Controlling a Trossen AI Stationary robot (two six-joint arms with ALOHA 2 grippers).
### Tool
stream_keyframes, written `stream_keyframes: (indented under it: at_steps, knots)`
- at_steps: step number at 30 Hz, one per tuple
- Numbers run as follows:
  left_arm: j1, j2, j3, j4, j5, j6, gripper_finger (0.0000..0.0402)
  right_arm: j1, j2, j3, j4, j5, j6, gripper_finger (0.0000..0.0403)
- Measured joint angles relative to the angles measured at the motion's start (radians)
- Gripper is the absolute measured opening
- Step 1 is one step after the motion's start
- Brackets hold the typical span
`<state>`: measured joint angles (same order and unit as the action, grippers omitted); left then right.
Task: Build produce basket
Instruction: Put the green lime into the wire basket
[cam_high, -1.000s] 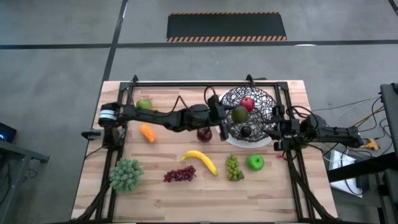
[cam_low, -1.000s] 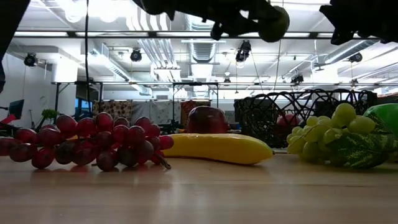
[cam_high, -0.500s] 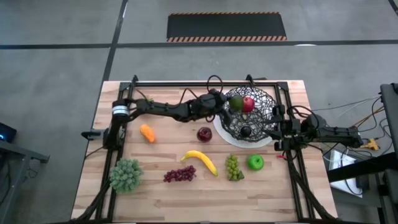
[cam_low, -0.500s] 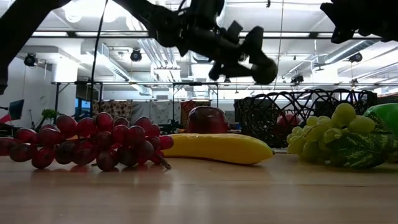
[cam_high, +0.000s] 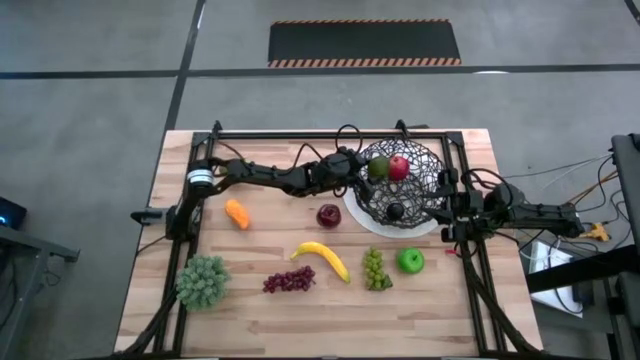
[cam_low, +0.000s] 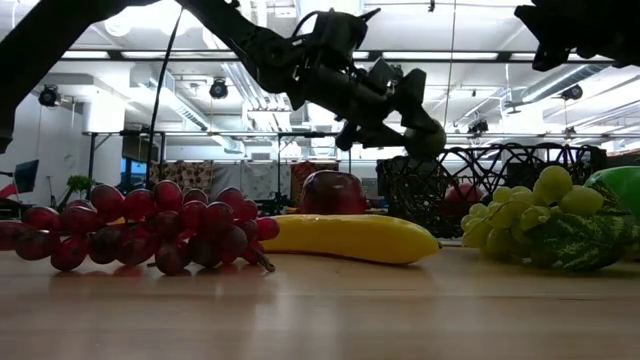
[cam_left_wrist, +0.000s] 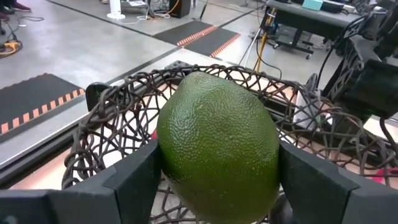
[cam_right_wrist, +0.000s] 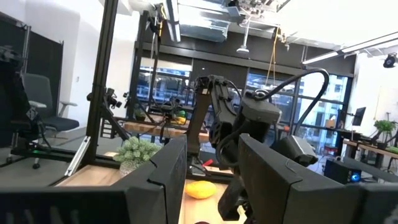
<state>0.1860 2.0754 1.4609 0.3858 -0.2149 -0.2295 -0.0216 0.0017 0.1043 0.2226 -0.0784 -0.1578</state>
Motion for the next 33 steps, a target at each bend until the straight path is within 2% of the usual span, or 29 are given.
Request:
stream_keyframes:
  at_steps: [7,33]
  knots:
    - [-0.006,0.000,-0.001,-0.001,0.046,0.028,0.0274,0.000,0.001,0.000,0.000,0.000,0.000,0.0134]
    - [-0.006,0.000,-0.005,-0.001,0.045,0.030,0.0274,0.000,0.001,0.000,-0.001,0.000,0.000,0.0134]
